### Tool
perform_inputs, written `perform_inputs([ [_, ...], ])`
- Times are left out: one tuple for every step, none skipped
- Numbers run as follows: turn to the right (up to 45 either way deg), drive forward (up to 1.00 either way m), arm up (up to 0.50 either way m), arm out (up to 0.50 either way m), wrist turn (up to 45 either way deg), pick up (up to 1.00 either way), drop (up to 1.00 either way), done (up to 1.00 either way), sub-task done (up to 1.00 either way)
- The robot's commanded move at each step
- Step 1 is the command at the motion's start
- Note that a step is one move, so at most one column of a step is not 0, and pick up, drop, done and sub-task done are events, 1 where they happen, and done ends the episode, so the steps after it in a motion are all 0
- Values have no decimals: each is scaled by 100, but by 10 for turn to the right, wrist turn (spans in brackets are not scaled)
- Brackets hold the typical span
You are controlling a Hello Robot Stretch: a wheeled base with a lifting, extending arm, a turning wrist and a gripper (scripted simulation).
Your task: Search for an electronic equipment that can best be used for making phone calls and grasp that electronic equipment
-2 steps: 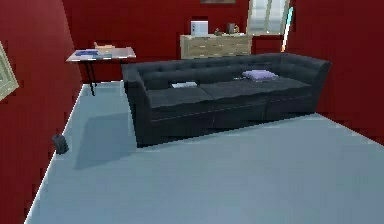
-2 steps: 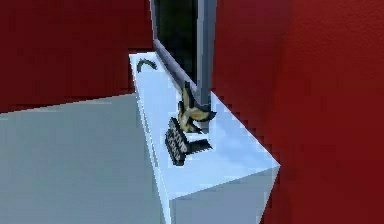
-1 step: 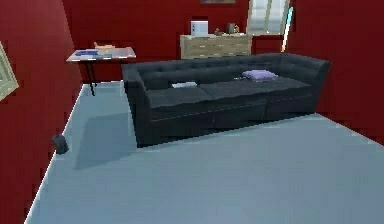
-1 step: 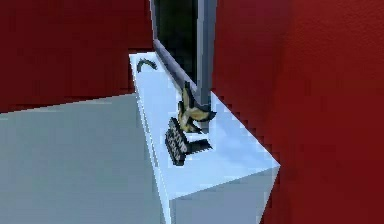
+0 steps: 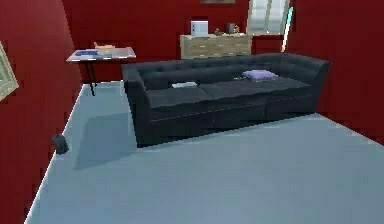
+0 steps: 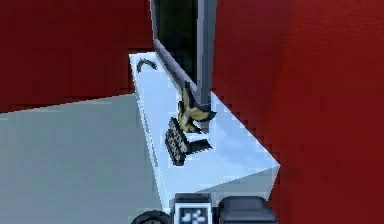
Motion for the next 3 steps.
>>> perform_inputs([
  [0,0,0,38,0,0,0,0,0],
  [0,0,0,0,450,0,0,0,0],
  [0,0,0,0,450,0,0,0,0],
])
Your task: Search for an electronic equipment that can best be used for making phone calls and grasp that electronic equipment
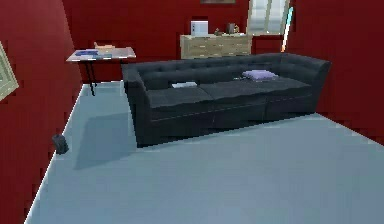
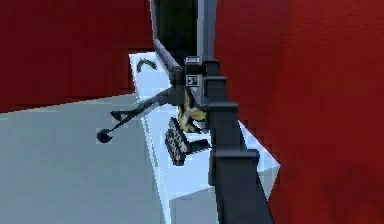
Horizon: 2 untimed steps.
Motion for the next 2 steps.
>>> perform_inputs([
  [0,0,0,0,450,0,0,0,0],
  [0,0,0,0,420,0,0,0,0],
])
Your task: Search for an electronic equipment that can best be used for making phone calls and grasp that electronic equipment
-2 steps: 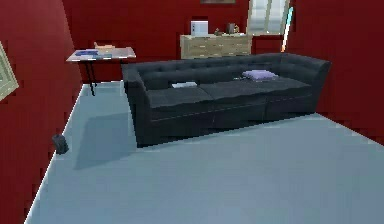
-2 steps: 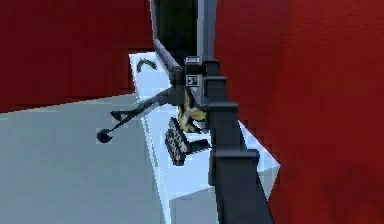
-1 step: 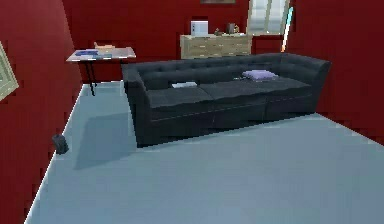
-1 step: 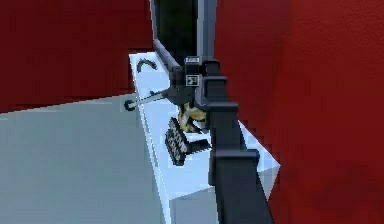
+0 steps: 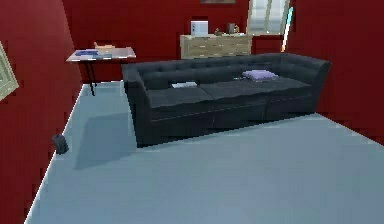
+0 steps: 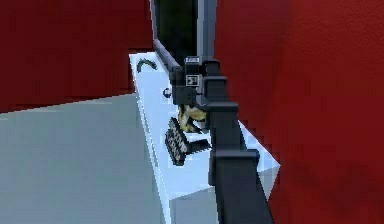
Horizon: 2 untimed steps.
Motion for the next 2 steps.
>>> perform_inputs([
  [0,0,-30,0,0,0,0,0,0],
  [0,0,0,0,0,100,0,0,0],
])
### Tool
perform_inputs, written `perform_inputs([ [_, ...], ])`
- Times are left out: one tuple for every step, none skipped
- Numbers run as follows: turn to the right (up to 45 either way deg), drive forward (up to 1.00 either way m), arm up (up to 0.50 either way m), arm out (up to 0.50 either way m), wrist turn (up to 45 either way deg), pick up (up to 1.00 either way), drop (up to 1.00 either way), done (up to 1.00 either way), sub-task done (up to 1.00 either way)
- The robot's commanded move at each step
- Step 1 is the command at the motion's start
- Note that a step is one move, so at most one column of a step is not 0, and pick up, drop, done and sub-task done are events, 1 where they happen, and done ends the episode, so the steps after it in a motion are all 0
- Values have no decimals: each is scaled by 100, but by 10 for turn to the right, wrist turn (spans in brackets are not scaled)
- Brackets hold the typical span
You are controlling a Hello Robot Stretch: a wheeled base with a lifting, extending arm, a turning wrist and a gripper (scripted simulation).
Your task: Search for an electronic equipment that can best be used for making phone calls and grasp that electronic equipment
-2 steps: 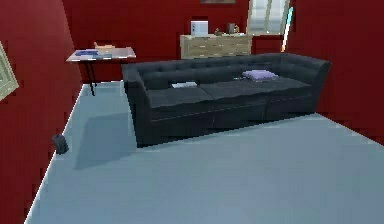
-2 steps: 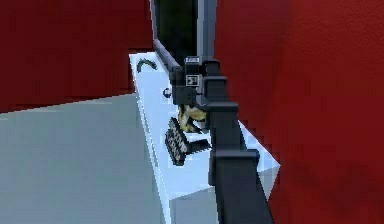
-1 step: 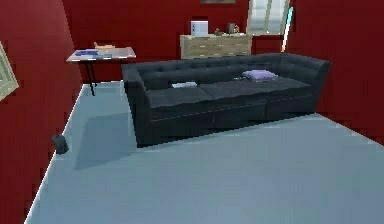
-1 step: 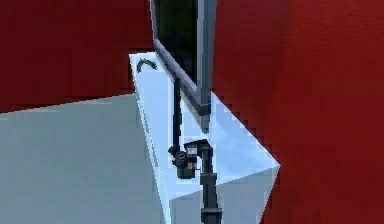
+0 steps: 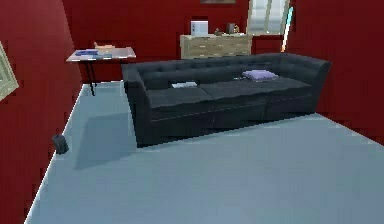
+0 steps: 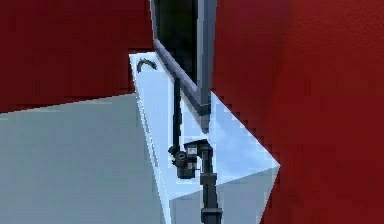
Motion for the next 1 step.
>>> perform_inputs([
  [0,0,10,0,0,0,0,0,0],
])
